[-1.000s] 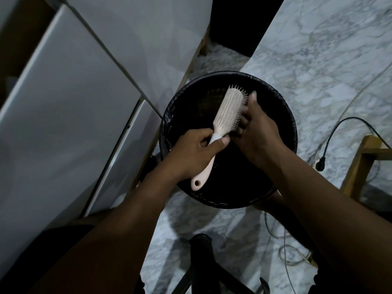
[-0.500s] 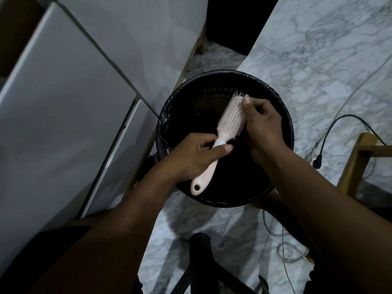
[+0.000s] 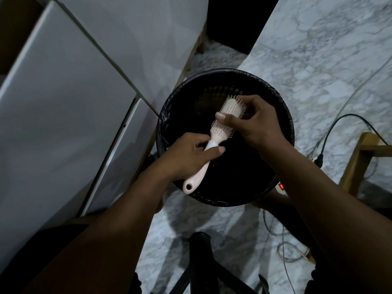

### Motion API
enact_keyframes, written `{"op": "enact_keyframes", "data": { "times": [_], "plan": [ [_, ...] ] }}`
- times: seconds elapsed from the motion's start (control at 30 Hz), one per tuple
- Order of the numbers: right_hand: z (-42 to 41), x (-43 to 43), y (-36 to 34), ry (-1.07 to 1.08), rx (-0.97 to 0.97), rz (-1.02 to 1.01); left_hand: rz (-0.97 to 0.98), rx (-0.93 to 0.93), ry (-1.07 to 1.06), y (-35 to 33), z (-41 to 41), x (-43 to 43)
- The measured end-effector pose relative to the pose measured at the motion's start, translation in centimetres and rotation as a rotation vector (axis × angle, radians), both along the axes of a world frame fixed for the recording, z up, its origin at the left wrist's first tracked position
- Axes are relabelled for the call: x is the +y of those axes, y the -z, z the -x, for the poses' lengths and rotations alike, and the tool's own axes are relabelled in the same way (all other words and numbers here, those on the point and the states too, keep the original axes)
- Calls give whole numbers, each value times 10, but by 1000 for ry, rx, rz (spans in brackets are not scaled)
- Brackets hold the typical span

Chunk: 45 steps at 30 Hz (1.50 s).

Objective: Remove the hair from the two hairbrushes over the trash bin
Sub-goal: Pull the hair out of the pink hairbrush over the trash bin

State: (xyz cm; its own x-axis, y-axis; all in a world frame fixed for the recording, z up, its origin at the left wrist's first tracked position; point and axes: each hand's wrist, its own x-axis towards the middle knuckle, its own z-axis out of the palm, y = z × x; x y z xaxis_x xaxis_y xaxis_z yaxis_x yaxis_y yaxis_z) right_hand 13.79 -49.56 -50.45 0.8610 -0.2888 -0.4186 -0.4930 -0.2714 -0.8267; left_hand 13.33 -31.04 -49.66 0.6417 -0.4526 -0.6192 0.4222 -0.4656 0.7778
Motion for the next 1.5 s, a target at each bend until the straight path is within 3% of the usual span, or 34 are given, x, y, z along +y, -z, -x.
{"op": "enact_keyframes", "data": {
  "times": [0.27,0.4,0.57,0.73,0.93,1.1,1.3,1.5],
  "plan": [
    [0,-14,11,263,-52,64,-14,-5,65,-1,4,1],
    [-1,-12,7,368,-20,-79,-35,-13,69,-3,4,4],
    [-6,-14,3,637,169,-293,-89,-34,93,-5,5,4],
    [6,-8,14,385,170,204,-208,-107,136,-5,9,10],
    [15,3,-2,134,208,172,-415,-277,9,-6,18,22],
    [22,2,-35,-176,279,246,-448,-339,-67,-38,23,20],
    [8,-4,-134,-432,228,378,-550,-504,-85,-122,25,15],
    [12,5,-268,-528,50,395,-578,-699,-113,-235,36,13]
  ]
}}
